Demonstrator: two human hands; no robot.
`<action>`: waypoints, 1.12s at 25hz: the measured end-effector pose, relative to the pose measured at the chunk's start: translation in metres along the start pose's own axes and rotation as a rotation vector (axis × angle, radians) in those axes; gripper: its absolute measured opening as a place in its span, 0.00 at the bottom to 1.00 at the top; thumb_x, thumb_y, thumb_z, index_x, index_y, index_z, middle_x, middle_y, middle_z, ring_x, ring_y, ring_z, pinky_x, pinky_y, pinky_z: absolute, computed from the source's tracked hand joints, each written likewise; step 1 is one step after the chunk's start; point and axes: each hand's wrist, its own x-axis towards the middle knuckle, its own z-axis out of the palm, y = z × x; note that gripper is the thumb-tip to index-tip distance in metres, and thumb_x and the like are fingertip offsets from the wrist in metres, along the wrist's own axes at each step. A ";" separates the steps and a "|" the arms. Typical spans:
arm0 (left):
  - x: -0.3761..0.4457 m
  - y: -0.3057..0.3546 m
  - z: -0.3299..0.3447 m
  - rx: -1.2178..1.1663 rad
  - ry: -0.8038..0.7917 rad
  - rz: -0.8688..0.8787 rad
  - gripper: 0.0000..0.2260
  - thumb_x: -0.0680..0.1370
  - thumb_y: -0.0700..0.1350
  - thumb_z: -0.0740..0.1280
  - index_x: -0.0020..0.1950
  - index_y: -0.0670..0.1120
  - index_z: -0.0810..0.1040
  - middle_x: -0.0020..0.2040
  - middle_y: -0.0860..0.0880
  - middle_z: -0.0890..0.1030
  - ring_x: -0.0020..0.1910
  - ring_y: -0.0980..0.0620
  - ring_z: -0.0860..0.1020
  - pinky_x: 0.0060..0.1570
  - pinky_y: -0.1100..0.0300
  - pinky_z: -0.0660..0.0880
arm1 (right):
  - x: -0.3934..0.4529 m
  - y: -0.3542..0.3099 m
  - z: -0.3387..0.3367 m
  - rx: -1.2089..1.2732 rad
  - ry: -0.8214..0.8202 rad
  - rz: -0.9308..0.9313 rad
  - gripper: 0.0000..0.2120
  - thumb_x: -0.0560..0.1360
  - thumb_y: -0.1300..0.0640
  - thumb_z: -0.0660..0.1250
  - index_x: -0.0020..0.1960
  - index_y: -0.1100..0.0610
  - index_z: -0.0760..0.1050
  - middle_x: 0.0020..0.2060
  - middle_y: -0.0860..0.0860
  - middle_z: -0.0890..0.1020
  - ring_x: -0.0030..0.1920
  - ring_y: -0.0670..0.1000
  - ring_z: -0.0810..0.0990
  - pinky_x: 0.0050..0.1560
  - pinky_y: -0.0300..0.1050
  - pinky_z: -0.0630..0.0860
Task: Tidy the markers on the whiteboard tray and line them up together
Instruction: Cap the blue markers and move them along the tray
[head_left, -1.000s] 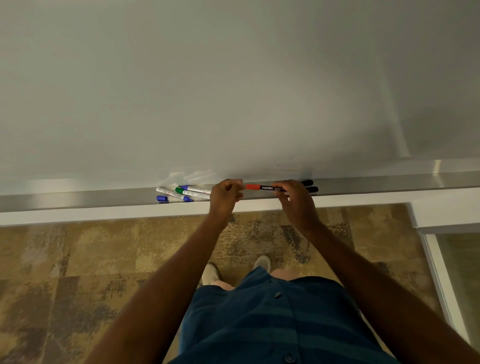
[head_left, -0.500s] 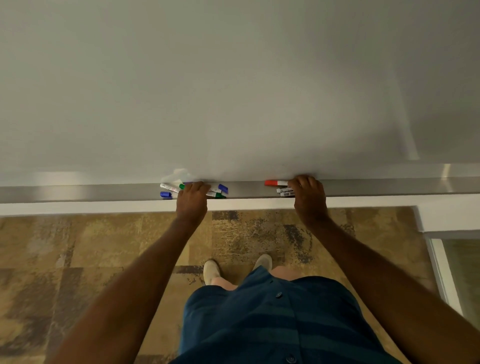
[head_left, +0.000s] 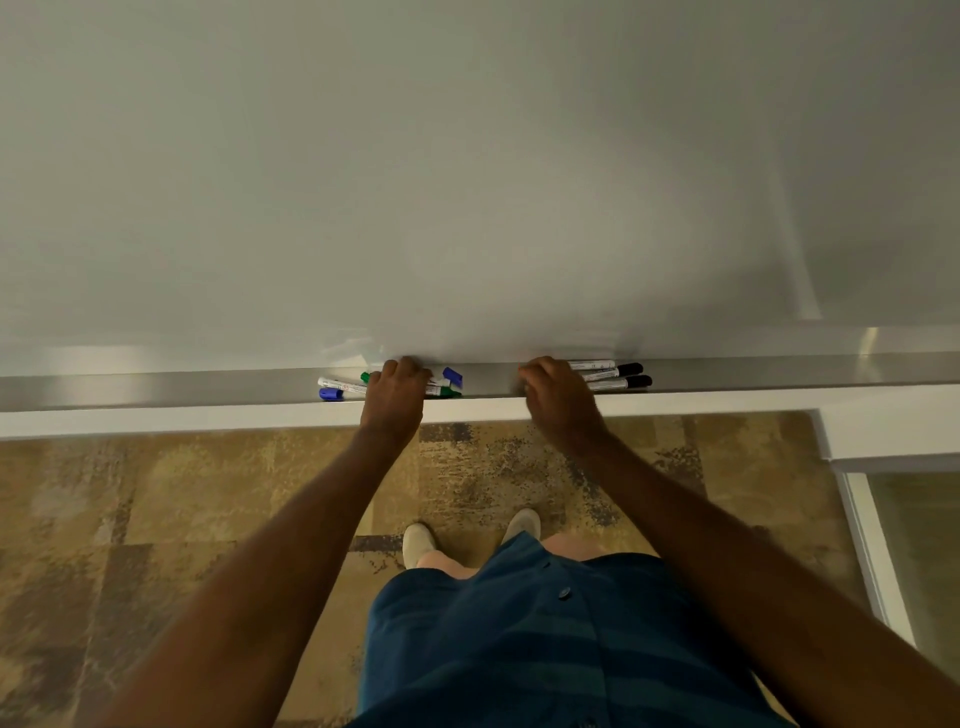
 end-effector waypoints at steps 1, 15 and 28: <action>0.000 -0.001 0.000 0.001 -0.006 -0.002 0.13 0.76 0.37 0.69 0.60 0.43 0.80 0.60 0.40 0.79 0.57 0.40 0.76 0.55 0.42 0.76 | 0.007 -0.014 0.004 0.037 -0.027 -0.038 0.09 0.77 0.65 0.65 0.56 0.59 0.79 0.51 0.55 0.82 0.50 0.55 0.79 0.48 0.50 0.79; -0.004 -0.019 -0.002 0.009 -0.006 0.030 0.15 0.74 0.39 0.72 0.60 0.43 0.76 0.55 0.42 0.80 0.52 0.43 0.77 0.52 0.48 0.77 | 0.049 -0.072 0.050 -0.110 -0.265 -0.135 0.21 0.77 0.64 0.67 0.70 0.58 0.74 0.60 0.60 0.78 0.61 0.62 0.75 0.49 0.60 0.81; -0.008 -0.026 -0.007 -0.080 0.095 0.093 0.14 0.73 0.33 0.71 0.57 0.41 0.79 0.53 0.41 0.81 0.49 0.42 0.79 0.46 0.48 0.79 | 0.039 -0.076 0.042 0.088 -0.168 0.078 0.04 0.78 0.63 0.64 0.52 0.56 0.74 0.49 0.55 0.76 0.48 0.56 0.76 0.42 0.51 0.77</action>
